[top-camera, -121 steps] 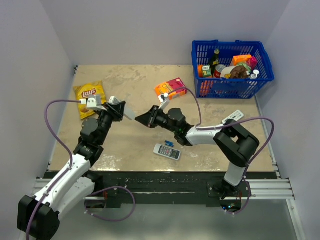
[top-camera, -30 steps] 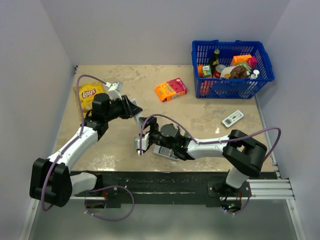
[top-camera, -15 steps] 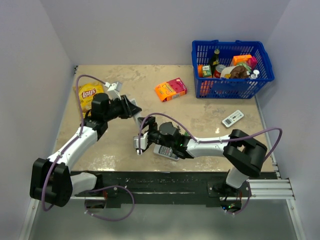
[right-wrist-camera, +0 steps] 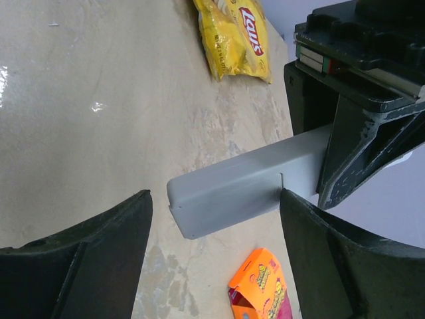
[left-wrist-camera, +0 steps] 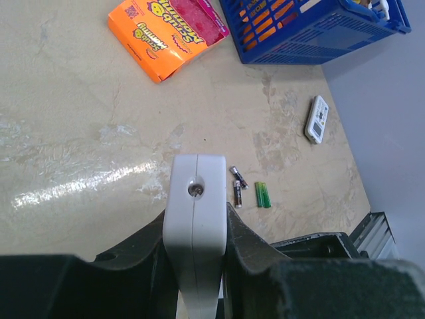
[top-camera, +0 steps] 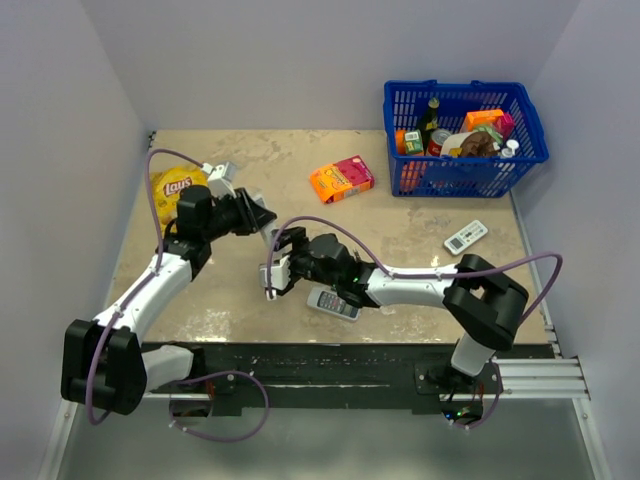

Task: Load the batteries into the remote control
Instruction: Remove the battery cover from the remote control.

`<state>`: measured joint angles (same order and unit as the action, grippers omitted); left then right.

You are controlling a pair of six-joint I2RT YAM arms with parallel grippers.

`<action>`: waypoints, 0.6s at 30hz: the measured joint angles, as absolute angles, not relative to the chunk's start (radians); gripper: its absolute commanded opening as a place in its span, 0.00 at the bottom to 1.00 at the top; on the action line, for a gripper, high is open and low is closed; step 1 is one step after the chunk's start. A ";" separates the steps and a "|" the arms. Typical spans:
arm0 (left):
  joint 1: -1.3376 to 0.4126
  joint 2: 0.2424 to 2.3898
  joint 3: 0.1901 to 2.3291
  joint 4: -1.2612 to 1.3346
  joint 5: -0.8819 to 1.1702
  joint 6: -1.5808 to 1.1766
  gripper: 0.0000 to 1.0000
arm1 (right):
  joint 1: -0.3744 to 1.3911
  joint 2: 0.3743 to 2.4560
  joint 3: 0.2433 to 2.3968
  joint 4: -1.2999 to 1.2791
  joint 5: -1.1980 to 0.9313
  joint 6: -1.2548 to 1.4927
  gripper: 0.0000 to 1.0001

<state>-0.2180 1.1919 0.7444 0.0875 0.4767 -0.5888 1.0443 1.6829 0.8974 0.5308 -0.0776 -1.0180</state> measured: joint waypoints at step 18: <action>-0.183 1.191 0.739 0.115 0.480 -0.583 0.00 | 1.032 1.698 0.913 0.477 -0.118 -1.023 0.83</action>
<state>-0.1825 1.1908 0.7391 0.1154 0.4801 -0.5835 1.0321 1.6978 0.9131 0.4774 -0.1181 -1.0225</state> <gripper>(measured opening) 0.300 0.818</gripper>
